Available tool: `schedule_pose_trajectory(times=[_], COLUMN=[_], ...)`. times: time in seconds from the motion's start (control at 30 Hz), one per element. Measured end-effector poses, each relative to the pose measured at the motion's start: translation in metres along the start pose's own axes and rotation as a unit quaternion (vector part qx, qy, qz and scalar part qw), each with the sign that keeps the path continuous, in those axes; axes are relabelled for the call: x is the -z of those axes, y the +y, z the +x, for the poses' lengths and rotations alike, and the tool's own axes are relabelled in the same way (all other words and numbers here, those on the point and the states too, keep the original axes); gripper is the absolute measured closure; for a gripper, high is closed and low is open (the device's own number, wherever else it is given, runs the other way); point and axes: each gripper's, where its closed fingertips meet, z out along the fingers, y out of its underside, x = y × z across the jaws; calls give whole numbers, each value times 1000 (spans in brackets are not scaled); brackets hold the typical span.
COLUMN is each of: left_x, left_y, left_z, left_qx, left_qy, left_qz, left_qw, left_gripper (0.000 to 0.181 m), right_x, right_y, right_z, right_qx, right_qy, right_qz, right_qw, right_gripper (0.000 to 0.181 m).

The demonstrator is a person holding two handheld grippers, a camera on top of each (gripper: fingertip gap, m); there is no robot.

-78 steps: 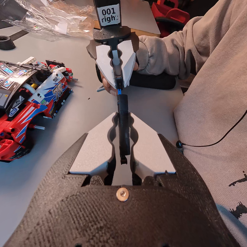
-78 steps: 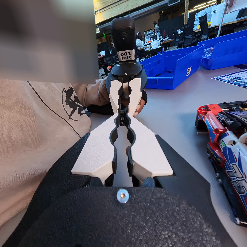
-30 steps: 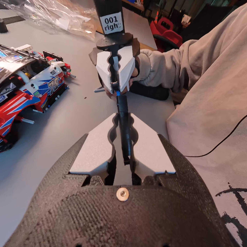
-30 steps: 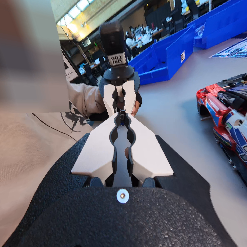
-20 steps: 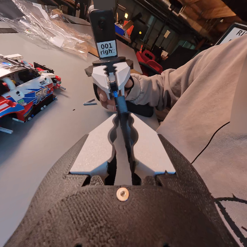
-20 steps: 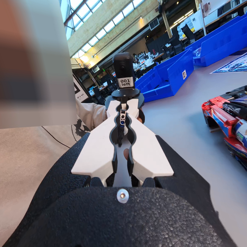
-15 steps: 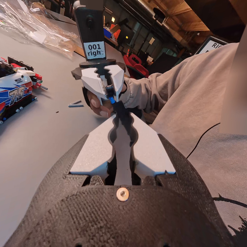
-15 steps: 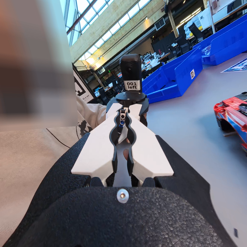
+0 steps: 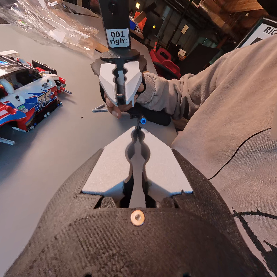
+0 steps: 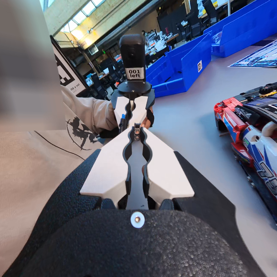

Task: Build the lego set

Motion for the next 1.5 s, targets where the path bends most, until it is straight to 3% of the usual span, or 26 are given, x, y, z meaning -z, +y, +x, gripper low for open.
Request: schedule_pose_trajectory(times=[0.17,0.33,0.57,0.7,0.8,1.0,1.07,1.1,1.2,1.3,1.37,1.4,1.5], left_x=[15,17,10,8,13,20,19,17,21,42,50,49,39], left_y=[-4,-6,5,15,31,84,97,98,94,70,64,66,76], left_z=[-11,-16,-23,-28,-30,-10,-7,-7,-20,-59,-71,-70,-54], left_qx=[35,72,83,37,-10,-49,-61,-79,-159,-299,-387,-409,-396], left_qy=[-2,4,-21,-64,-100,-107,-119,-128,-188,-318,-356,-353,-308], left_qz=[12,21,-9,-53,-127,-303,-333,-333,-345,-353,-379,-382,-360], left_qw=[999,997,996,996,987,946,933,931,906,828,762,750,786], left_gripper=[181,181,181,180,161,148,155,168,172,176,175,175,167], right_x=[10,-6,-21,-5,5,12,13,14,16,20,23,24,26], right_y=[23,51,67,49,30,22,21,20,16,9,5,4,4], right_z=[3,-5,-8,1,9,25,27,27,31,37,41,42,45], right_qx=[62,94,133,122,116,99,100,100,106,108,108,107,104], right_qy=[32,32,52,73,90,117,125,128,144,167,182,187,193], right_qz=[-93,-163,-206,-175,-131,-99,-97,-95,-87,-69,-58,-55,-53], right_qw=[993,982,968,974,980,983,982,982,980,978,976,975,974], right_gripper=[177,177,176,176,177,177,176,177,176,176,176,176,176])
